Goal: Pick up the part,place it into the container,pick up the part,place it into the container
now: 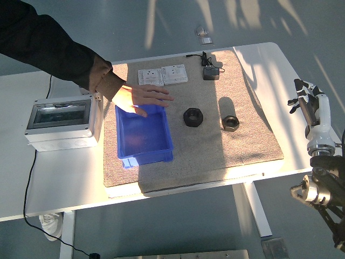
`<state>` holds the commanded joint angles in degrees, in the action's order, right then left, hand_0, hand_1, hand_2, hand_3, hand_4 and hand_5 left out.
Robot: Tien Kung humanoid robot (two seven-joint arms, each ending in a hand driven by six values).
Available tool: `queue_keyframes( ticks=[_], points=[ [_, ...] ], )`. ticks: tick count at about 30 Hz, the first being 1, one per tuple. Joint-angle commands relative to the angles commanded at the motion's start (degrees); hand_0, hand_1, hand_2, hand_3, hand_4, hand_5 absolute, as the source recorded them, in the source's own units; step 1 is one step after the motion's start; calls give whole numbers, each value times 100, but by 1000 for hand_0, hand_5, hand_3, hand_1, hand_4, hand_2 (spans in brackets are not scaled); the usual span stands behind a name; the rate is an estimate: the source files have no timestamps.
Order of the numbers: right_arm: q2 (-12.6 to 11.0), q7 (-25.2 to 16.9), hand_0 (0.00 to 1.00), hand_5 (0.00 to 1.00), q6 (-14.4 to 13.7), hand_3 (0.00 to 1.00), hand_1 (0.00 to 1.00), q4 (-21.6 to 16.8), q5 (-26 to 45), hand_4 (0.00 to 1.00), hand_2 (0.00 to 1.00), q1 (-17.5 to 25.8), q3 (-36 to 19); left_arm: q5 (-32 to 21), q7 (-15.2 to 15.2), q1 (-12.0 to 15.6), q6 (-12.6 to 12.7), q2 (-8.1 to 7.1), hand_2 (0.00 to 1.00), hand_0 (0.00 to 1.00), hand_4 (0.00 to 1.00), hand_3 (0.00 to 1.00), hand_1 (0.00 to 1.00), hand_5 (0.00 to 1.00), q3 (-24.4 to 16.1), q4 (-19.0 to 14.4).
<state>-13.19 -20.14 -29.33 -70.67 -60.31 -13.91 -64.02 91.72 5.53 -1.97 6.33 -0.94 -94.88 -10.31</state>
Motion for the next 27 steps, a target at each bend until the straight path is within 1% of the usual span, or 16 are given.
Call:
queue_keyframes(
  ticks=[1, 6, 7, 12, 13, 19, 20, 23, 24, 25, 27],
  points=[
    [-11, 162, 632, 471, 70, 760, 309, -27, -193, 923, 585, -80, 11, 1, 0, 0, 0, 0, 646, 676, 756, 751, 662, 795, 0, 0],
    [-77, 1050, 632, 471, 565, 760, 309, -116, -1226, 923, 585, -528, 163, 17, 2, -7, -3, -7, 646, 676, 756, 751, 662, 795, -6, 0],
    [-85, 1237, 759, 389, 691, 853, 595, -124, -1441, 909, 804, -624, 219, 18, 2, -9, -3, -9, 646, 676, 756, 750, 662, 795, -7, 0],
    [-65, 2144, 759, 389, 1292, 853, 595, -143, -2499, 909, 804, -961, 563, 20, 1, -21, 0, -16, 646, 676, 756, 750, 662, 795, -7, 0],
    [-50, 2349, 998, 332, 1438, 952, 952, -167, -2740, 905, 949, -1009, 664, 14, 0, -22, 2, -16, 645, 676, 755, 749, 662, 794, -4, 0],
    [-5, 3298, 998, 332, 2098, 952, 952, -372, -3965, 905, 949, -1110, 972, -9, -3, -20, 7, -18, 646, 676, 756, 749, 662, 795, 7, 0],
    [-6, 3439, 998, 300, 2150, 963, 984, -389, -4171, 897, 974, -1124, 1010, -11, -2, -19, 8, -18, 646, 676, 756, 749, 662, 795, 8, 0],
    [-13, 3781, 998, 300, 2207, 963, 984, -374, -4757, 897, 974, -1165, 1109, -12, 0, -19, 7, -18, 646, 676, 756, 749, 662, 795, 8, 0],
    [-15, 3844, 998, 300, 2210, 963, 984, -351, -4908, 897, 974, -1185, 1153, -12, 0, -19, 6, -17, 646, 676, 756, 749, 662, 795, 7, 0],
    [-14, 3882, 998, 262, 2211, 917, 964, -322, -5067, 876, 931, -1206, 1198, -11, 0, -20, 5, -17, 645, 676, 755, 749, 661, 796, 6, 0],
    [-1, 3901, 998, 262, 2206, 917, 964, -241, -5284, 876, 931, -1252, 1280, -8, 0, -20, 4, -19, 645, 676, 755, 749, 661, 796, 3, 0]
  ],
)
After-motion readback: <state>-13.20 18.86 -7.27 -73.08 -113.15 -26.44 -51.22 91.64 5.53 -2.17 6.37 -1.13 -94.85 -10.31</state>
